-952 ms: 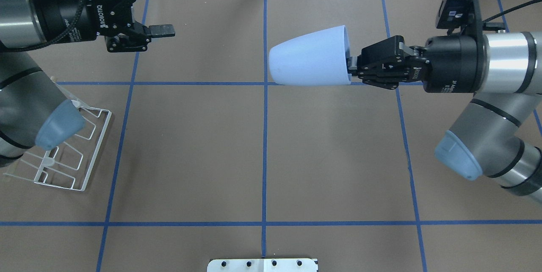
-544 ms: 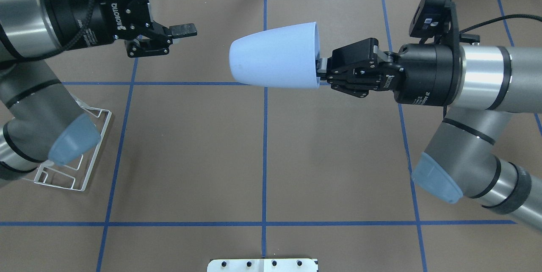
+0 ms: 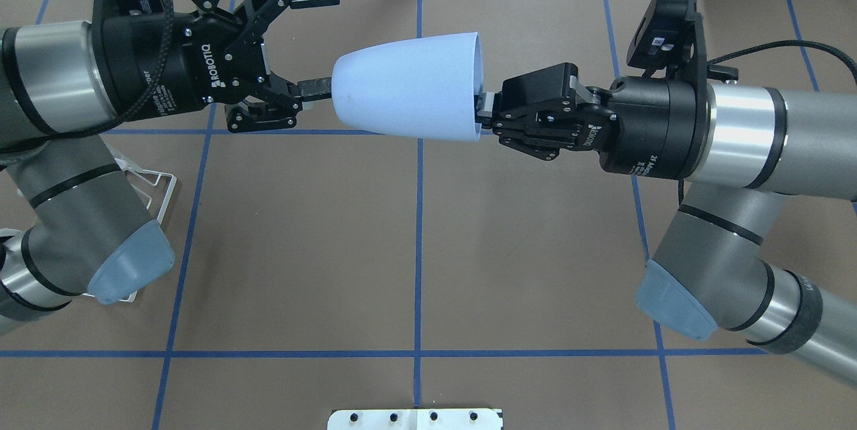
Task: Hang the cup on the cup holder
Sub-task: 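Move the left gripper to the cup's open end while the right gripper holds it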
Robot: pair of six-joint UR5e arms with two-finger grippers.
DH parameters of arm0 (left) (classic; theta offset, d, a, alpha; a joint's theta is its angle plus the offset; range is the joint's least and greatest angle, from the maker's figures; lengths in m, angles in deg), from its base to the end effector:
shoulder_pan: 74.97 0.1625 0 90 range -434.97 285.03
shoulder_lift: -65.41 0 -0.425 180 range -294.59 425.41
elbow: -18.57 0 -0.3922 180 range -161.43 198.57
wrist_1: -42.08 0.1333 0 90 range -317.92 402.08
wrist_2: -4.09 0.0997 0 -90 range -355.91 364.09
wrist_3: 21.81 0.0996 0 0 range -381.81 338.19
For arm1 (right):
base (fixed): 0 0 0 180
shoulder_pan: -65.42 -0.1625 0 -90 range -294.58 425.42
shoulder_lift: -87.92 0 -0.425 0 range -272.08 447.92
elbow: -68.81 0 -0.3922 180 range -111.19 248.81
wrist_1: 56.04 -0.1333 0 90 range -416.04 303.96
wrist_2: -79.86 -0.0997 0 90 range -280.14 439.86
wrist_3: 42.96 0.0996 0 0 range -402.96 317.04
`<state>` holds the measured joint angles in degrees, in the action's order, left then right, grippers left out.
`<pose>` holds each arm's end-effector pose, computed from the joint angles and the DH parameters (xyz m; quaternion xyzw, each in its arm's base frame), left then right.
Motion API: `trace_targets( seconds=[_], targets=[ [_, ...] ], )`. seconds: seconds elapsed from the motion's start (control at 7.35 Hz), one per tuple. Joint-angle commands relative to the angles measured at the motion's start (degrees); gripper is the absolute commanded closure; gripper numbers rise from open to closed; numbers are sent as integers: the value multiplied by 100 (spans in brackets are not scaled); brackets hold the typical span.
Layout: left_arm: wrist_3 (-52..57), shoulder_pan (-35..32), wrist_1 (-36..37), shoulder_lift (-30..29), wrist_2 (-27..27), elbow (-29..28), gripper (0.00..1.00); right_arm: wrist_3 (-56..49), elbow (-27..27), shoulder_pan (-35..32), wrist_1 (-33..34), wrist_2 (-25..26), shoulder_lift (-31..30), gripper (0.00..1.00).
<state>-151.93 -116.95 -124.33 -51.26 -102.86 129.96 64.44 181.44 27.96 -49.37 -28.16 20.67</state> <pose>0.2834 -0.3952 0.1144 -0.0544 0.8762 -0.2042 0.4331 -0.2960 -0.3559 0.1382 0.0883 -0.8886 0.0716 0.4444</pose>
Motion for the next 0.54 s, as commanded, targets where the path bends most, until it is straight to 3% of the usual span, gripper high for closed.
trace_targets(
  seconds=[0.0,0.41],
  targets=[
    [-119,207,-5,-22,8,93,2,0,-135,62,-323,140,1,100],
    [-128,340,48,-93,8,242,2,-18,-145,89,-324,167,-16,100]
  ],
)
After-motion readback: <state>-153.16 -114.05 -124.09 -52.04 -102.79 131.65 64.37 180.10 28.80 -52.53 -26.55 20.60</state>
